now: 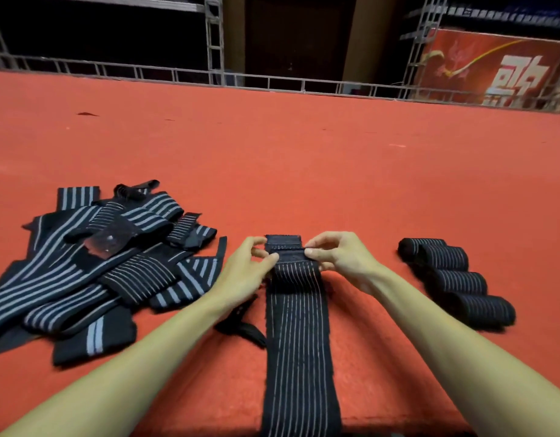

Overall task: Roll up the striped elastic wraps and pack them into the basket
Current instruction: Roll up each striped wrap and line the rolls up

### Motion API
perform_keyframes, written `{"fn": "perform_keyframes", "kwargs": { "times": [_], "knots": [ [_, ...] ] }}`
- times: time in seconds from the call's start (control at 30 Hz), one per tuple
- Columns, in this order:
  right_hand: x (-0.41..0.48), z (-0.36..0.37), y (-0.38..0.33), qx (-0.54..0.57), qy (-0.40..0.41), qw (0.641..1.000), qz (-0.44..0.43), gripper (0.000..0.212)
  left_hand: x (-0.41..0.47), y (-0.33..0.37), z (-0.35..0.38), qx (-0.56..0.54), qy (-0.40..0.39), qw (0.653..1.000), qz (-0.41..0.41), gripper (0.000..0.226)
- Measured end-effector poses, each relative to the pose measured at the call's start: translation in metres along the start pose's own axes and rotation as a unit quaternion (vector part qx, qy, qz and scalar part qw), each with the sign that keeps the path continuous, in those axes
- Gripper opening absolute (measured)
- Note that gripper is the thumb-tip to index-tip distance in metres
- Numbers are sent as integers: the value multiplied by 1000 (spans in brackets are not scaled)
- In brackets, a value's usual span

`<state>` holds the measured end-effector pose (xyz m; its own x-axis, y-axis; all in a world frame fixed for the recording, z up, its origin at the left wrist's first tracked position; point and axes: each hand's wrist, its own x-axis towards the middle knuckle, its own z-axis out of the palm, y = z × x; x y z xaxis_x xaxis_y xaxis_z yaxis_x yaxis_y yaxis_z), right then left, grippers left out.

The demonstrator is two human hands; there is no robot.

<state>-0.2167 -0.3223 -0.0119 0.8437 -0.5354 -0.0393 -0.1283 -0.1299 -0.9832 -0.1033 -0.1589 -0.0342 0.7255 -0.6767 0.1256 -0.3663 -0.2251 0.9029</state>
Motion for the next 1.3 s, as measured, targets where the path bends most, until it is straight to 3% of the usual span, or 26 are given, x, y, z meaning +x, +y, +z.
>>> {"fn": "perform_keyframes", "kwargs": {
  "times": [0.1, 0.33, 0.67, 0.8, 0.9, 0.97, 1.2, 1.3],
  "knots": [
    [17, 1, 12, 14, 32, 999, -8, 11, 24, -8, 6, 23, 49, 998, 27, 5],
    [76, 12, 31, -126, 138, 981, -48, 18, 82, -19, 22, 82, 119, 990, -1, 9],
    [109, 14, 57, -263, 171, 947, -71, 3, 104, -48, 36, 171, 139, 975, 13, 19],
    [114, 18, 60, -297, 166, 938, -62, 12, 107, -50, 37, 197, 115, 974, -4, 23],
    [109, 19, 58, -302, 164, 936, -76, 8, 103, -45, 36, 195, 92, 976, -2, 13],
    [99, 19, 51, -297, 158, 936, -101, 3, 96, -38, 35, 187, 66, 980, 23, 9],
    [42, 5, 2, -309, 127, 921, -202, 24, 44, 19, 11, 120, -63, 988, 80, 12],
    [9, -2, -24, -287, 105, 926, -220, 24, 18, 47, -5, 169, -75, 971, 155, 19]
  ]
}}
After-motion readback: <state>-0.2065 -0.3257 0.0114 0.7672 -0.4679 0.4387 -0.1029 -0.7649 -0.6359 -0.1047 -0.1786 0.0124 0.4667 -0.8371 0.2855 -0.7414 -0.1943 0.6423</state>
